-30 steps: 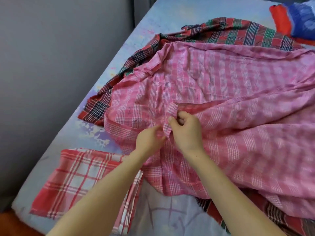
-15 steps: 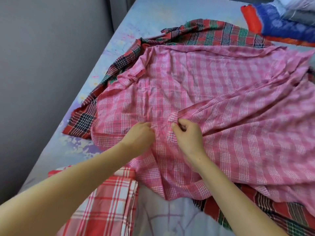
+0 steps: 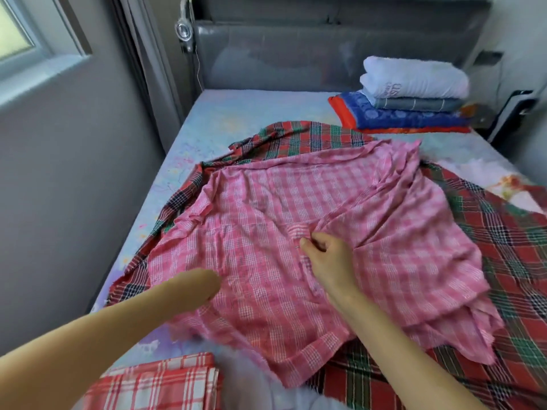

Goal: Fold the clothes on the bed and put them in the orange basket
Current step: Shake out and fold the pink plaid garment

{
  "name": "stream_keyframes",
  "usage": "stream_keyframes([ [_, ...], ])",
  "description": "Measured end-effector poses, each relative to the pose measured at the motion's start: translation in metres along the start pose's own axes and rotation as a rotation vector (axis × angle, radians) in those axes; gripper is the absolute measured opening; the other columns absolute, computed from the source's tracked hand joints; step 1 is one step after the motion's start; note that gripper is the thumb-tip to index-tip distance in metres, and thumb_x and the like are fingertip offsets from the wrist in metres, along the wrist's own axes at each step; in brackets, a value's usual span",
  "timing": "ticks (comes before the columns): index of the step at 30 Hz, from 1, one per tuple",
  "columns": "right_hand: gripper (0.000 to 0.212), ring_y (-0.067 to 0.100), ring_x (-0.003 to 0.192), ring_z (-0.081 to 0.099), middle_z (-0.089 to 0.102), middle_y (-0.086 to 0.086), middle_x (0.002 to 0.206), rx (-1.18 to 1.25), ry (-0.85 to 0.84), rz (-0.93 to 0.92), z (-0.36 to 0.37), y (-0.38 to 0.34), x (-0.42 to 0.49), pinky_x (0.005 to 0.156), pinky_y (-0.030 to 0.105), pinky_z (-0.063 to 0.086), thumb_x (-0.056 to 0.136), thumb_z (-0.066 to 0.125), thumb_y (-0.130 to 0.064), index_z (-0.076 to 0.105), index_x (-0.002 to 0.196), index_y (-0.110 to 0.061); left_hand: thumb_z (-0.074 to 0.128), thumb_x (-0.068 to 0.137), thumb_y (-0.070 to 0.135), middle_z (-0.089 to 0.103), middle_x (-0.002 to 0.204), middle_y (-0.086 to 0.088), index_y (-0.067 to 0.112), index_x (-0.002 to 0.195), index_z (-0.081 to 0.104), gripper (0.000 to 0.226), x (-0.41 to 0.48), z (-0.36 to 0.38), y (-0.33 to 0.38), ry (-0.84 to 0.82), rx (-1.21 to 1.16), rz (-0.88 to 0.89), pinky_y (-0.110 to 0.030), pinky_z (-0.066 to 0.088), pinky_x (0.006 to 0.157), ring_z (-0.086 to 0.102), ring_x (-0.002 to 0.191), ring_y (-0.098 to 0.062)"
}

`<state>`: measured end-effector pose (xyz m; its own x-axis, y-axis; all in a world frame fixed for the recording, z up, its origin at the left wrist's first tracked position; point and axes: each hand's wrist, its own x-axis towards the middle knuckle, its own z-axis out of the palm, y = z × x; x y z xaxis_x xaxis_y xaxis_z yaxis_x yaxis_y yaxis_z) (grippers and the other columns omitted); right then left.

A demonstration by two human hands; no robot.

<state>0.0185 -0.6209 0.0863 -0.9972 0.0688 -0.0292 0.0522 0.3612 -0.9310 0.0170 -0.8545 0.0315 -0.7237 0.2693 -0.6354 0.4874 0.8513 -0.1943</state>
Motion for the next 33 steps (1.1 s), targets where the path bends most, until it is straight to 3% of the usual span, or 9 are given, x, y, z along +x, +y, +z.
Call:
stream_keyframes([
  [4,0.022,0.023,0.053,0.044,0.057,0.022,0.066,0.083,0.061,0.019,-0.056,-0.033,-0.009,0.053,0.032,0.038,0.092,0.056,-0.012,0.065,0.091,0.008,0.038,0.096,0.003,0.060,0.121,-0.006,0.005,0.120,0.056,0.030,-0.028,-0.043,0.000,0.078,0.085,-0.077,-0.024,0.046,0.095,0.058,0.111,-0.017],
  [7,0.022,0.019,0.053,0.041,0.055,0.021,0.064,0.103,0.101,-0.030,-0.096,-0.062,-0.015,0.049,0.026,0.033,0.093,0.056,-0.011,0.066,0.091,0.008,0.043,0.095,0.004,0.063,0.100,0.001,0.008,0.112,0.062,0.026,-0.050,-0.096,0.004,0.215,0.090,-0.194,-0.021,0.050,0.086,0.061,0.093,-0.012],
  [9,0.025,0.026,0.058,0.050,0.064,0.029,0.078,0.089,0.148,-0.111,-0.123,-0.080,-0.016,0.054,0.031,0.041,0.092,0.056,-0.012,0.064,0.094,0.012,0.042,0.094,0.002,0.058,0.085,0.002,0.006,0.106,0.062,0.023,-0.066,-0.139,0.019,0.333,0.113,-0.195,-0.023,0.052,0.085,0.057,0.082,-0.010],
  [15,0.026,0.048,0.086,0.060,0.062,0.036,0.093,0.141,0.230,-0.280,-0.214,-0.128,-0.011,0.076,0.052,0.052,0.092,0.057,-0.012,0.063,0.095,0.013,0.042,0.093,-0.001,0.063,0.100,0.000,0.010,0.103,0.054,0.019,-0.108,-0.275,0.096,0.701,0.200,-0.012,-0.023,0.051,0.078,0.057,0.084,-0.013],
  [18,0.028,0.053,0.091,0.054,0.058,0.040,0.093,0.174,0.232,-0.338,-0.272,-0.142,-0.008,0.072,0.048,0.054,0.091,0.057,-0.011,0.059,0.095,0.016,0.040,0.092,0.000,0.059,0.100,-0.003,0.010,0.106,0.053,0.022,-0.132,-0.338,0.152,0.810,0.227,0.041,-0.022,0.035,0.070,0.046,0.083,-0.014],
  [23,0.021,0.044,0.079,0.063,0.062,0.034,0.088,0.136,0.253,-0.443,-0.387,-0.145,-0.004,0.067,0.040,0.050,0.089,0.060,-0.014,0.068,0.085,0.005,0.069,0.061,-0.010,0.059,0.063,-0.001,0.010,0.079,0.066,0.026,-0.150,-0.430,0.229,1.229,0.392,0.299,-0.026,0.045,0.044,0.057,0.055,-0.021],
  [27,0.031,0.021,0.064,0.054,0.062,0.029,0.073,0.212,0.230,-0.574,-0.465,-0.192,0.003,0.062,0.031,0.043,0.089,0.061,-0.017,0.063,0.091,0.014,0.030,0.070,0.002,0.058,0.053,-0.002,0.006,0.069,0.069,0.038,-0.189,-0.504,0.284,1.483,0.502,0.387,-0.022,0.044,0.036,0.057,0.046,-0.022],
  [31,0.020,0.007,0.062,0.060,0.069,-0.008,0.066,0.325,0.179,-0.749,-0.511,-0.254,-0.018,0.063,0.026,0.050,0.088,0.063,-0.015,0.074,0.074,-0.026,0.040,0.074,0.010,0.059,0.054,-0.002,0.009,0.062,0.065,0.028,-0.225,-0.549,0.302,1.666,0.499,0.257,-0.022,0.045,0.039,0.058,0.048,-0.021],
  [33,0.027,0.014,0.067,0.063,0.071,-0.003,0.069,0.280,0.112,-0.812,-0.516,-0.260,-0.033,0.069,0.035,0.053,0.088,0.064,-0.019,0.071,0.069,-0.036,0.046,0.080,0.019,0.061,0.054,-0.002,0.009,0.061,0.065,0.029,-0.235,-0.555,0.309,1.766,0.388,0.215,-0.025,0.046,0.040,0.059,0.051,-0.022],
])
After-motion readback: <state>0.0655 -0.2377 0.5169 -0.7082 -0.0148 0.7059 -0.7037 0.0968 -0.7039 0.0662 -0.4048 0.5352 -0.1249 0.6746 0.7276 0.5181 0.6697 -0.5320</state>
